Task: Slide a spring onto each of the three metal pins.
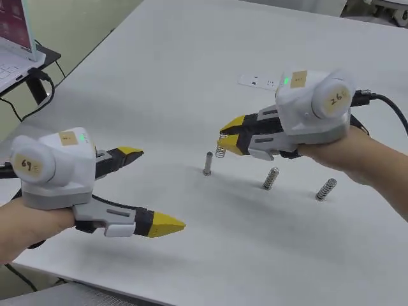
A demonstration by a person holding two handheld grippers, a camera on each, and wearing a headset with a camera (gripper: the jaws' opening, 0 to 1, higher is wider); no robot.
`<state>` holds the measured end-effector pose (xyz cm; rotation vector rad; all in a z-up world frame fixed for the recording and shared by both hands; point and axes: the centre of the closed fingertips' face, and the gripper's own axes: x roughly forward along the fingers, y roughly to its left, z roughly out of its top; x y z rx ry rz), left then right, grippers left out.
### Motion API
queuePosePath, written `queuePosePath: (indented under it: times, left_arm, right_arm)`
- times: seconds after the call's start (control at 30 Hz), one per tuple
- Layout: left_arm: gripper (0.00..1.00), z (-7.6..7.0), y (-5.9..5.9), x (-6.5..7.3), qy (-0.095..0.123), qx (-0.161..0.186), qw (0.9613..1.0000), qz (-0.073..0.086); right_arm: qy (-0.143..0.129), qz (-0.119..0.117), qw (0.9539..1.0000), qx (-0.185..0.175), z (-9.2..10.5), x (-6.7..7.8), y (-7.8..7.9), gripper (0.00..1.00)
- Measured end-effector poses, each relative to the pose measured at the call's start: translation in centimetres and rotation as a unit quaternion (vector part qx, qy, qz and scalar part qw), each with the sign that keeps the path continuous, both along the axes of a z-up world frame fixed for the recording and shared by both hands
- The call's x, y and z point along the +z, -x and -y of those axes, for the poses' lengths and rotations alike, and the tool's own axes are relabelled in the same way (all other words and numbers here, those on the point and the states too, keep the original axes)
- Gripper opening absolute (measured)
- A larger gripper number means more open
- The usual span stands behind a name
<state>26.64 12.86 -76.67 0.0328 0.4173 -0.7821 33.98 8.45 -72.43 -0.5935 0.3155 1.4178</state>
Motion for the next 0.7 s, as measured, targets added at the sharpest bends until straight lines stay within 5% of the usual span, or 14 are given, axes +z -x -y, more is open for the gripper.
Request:
queuePosePath:
  times: [0.7]
  left_arm:
    - [0.96,-0.2,0.0,0.3,0.004,0.007,1.0000,0.000]
  right_arm:
    - [0.009,-0.022,0.9991,-0.036,-1.4,-1.9,-1.6,0.07]
